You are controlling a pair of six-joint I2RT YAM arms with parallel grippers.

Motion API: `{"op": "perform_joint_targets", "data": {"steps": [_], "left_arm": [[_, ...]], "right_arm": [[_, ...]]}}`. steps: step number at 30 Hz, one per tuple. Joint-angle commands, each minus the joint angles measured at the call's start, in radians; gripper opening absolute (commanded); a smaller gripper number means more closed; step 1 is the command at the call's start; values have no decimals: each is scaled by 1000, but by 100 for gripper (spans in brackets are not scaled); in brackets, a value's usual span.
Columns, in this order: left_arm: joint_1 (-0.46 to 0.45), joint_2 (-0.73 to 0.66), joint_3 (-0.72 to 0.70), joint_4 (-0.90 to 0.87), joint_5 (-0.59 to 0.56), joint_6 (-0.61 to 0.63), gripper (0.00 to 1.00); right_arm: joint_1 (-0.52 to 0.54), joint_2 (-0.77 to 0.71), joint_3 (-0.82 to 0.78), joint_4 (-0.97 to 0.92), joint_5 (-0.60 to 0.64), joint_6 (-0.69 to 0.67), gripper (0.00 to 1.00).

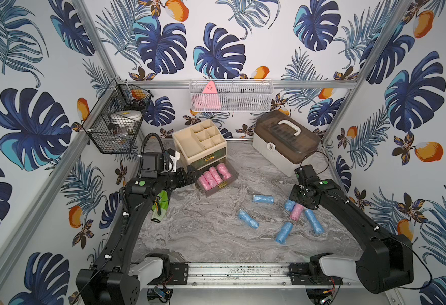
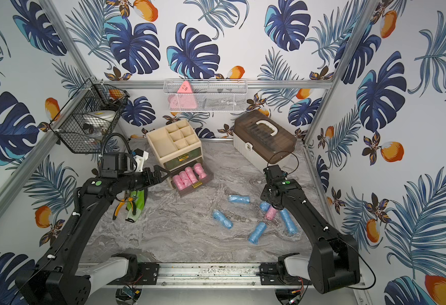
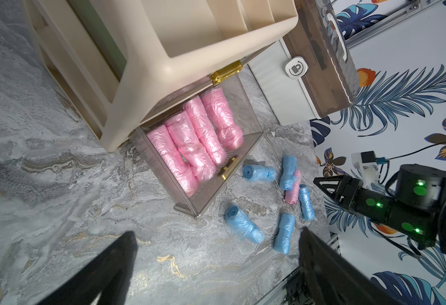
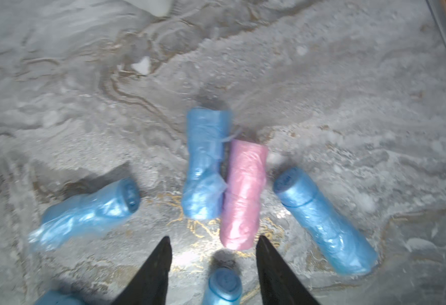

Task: Sort the rolls of trash bags by color and place them into the drawer
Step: Pick up the roll of trash bags from the center of the board.

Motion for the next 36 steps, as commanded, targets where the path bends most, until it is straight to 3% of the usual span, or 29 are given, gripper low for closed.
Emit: {"op": "perform_joint_targets", "data": {"steps": [1, 10, 23, 30, 36], "left_arm": [[2, -2, -3, 32, 24, -3, 99], [4, -7, -18, 33, 24, -3, 99], [5, -3, -29, 38, 23, -9, 99], [6, -3, -22, 29, 17, -5, 99], [6, 2, -20, 31, 16, -9, 99]], "right_arm": [[-61, -14, -54, 21, -31, 34, 49], [-159, 66, -123, 126, -140, 9, 43], [-169, 194, -132, 215, -209, -10, 44], [-170, 154, -142, 205, -193, -17, 24], [-169, 34, -93, 119, -175, -39, 17]]}}
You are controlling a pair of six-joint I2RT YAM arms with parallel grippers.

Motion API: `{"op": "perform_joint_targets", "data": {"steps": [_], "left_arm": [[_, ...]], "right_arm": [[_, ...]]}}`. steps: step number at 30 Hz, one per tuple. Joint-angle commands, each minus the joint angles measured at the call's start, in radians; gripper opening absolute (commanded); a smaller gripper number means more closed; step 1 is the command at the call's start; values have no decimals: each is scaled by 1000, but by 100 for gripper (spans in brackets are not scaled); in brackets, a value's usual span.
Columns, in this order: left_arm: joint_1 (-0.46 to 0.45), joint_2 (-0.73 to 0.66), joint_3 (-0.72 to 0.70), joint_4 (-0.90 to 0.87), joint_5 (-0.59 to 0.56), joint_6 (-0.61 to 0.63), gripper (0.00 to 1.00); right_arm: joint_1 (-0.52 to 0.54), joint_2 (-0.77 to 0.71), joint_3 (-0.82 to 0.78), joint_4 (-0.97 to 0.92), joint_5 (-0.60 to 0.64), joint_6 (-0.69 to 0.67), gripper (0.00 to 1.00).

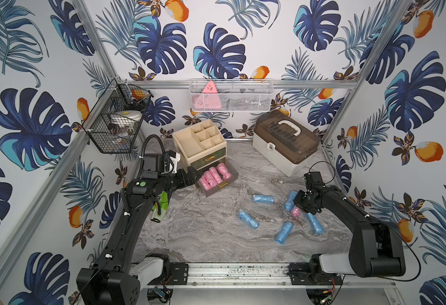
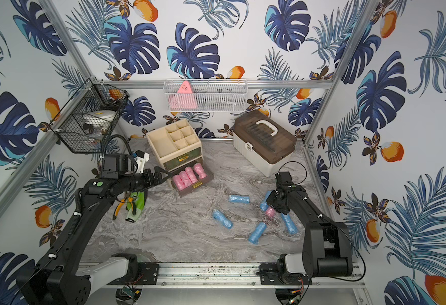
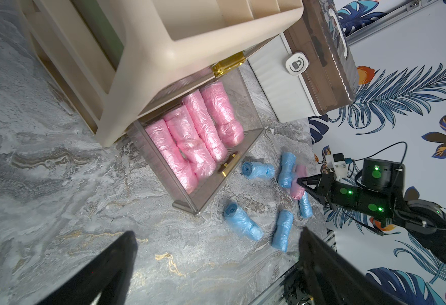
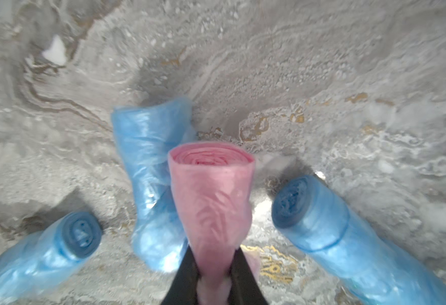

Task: Sort the rolls of trash bags by color and place them into the drawer
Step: Pick up the roll of trash bags from the center of the board, then place the roll of trash bags in the drawer.

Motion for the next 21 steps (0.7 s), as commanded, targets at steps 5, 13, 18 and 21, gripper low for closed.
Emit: {"op": "perform_joint_targets", "data": {"steps": [5, 13, 18, 21], "left_arm": [[3, 7, 15, 20, -4, -4, 99], [4, 7, 16, 12, -8, -4, 99], [4, 2, 19, -1, -18, -1, 99], [4, -1, 20, -6, -24, -2, 99]], "right_arm": [[2, -119, 103, -75, -45, -83, 10], [124, -47, 240, 36, -333, -150, 5], [359, 103, 446, 54, -330, -212, 4], [452, 210, 577, 60, -364, -245, 3]]}}
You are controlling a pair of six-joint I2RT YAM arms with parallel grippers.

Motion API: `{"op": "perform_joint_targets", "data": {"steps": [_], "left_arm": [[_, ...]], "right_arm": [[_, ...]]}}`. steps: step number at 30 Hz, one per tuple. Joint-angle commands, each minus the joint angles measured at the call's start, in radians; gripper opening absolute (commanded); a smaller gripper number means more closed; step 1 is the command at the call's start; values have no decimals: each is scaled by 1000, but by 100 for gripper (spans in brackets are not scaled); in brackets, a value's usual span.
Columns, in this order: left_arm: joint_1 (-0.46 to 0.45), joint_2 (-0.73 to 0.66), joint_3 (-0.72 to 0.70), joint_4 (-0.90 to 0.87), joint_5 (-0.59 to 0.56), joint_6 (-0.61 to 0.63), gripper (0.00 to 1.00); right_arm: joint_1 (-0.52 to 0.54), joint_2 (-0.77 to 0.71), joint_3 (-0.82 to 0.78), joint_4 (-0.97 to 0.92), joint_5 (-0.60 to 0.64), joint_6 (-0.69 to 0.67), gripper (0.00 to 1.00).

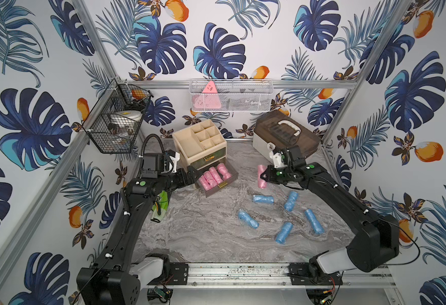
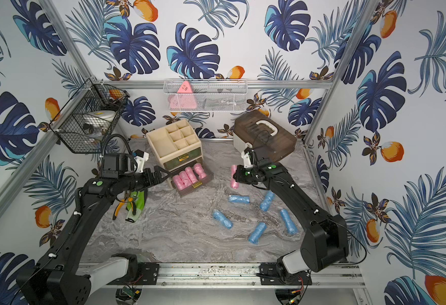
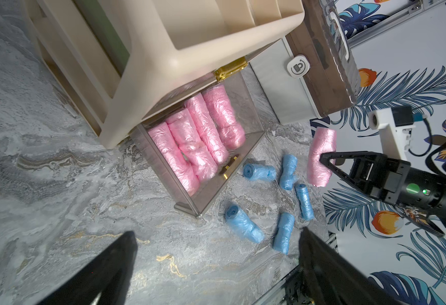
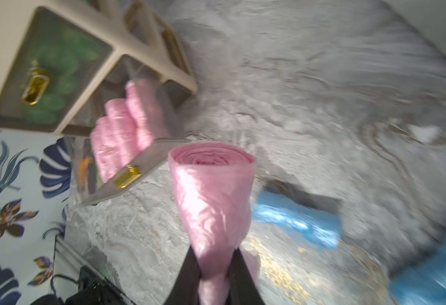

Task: Sort the rolls of trash bags by color and place them into the drawer
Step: Place the roll of trash bags in the drawer.

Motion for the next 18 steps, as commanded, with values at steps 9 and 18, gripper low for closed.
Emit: {"op": "perform_joint_targets", "data": {"steps": [9, 18], "left_arm": [[4, -12, 20, -27, -23, 2, 99], [4, -13, 17, -31, -25, -1, 99]], "right_arm": [[213, 359, 420, -11, -108, -119, 3], [229, 507, 558, -31, -99, -151, 3]]}}
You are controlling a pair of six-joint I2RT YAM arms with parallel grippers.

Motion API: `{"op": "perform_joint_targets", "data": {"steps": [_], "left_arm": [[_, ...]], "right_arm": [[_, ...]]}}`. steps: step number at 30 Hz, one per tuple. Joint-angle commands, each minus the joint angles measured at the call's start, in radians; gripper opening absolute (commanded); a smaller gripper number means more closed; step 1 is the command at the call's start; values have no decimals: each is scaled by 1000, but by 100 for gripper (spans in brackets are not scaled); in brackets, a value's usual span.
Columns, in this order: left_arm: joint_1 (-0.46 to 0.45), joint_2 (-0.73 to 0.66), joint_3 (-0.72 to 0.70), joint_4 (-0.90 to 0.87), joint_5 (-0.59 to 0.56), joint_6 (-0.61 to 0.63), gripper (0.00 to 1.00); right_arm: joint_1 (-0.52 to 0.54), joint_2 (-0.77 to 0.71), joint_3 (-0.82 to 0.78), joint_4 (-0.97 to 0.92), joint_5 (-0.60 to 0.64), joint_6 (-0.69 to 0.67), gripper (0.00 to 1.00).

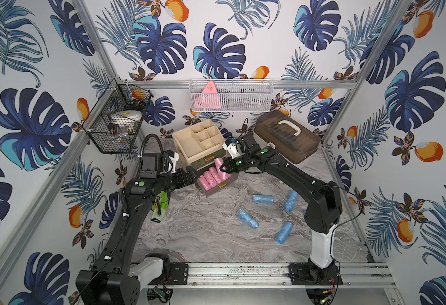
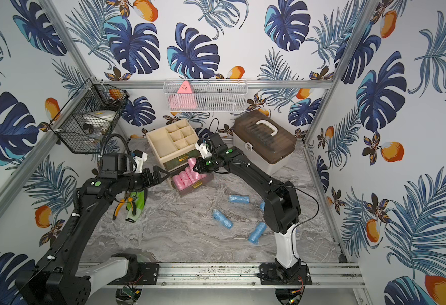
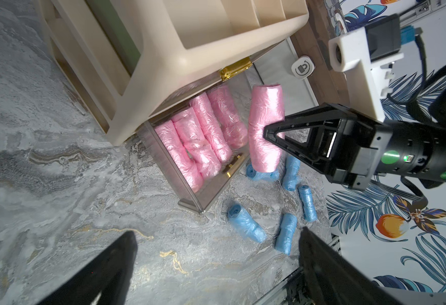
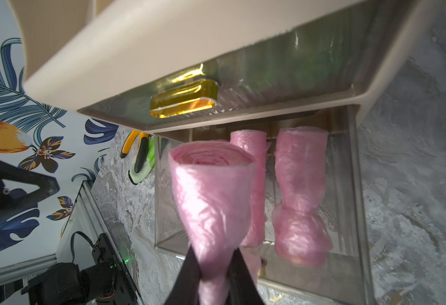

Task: Sort the rolls of trash bags by color and place them into the drawer
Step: Place the roll of trash bags in the drawer.

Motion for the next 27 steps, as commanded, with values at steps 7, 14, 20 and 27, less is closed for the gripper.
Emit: {"op": "perform_joint_targets", "data": {"steps": [7, 14, 20, 27], "left_arm": [[2, -3, 5, 0, -8, -1, 99], [3, 0, 13, -4, -10, -2, 99], [3, 2, 15, -2, -8, -4, 99], [3, 1, 15, -3, -9, -3, 99]], "right_arm": [[3, 95, 60, -47, 54, -70, 3], [3, 145, 105, -56, 66, -72, 7], [4, 184, 161, -90, 104, -62, 12], [18, 218, 198, -132, 166, -62, 29]]}}
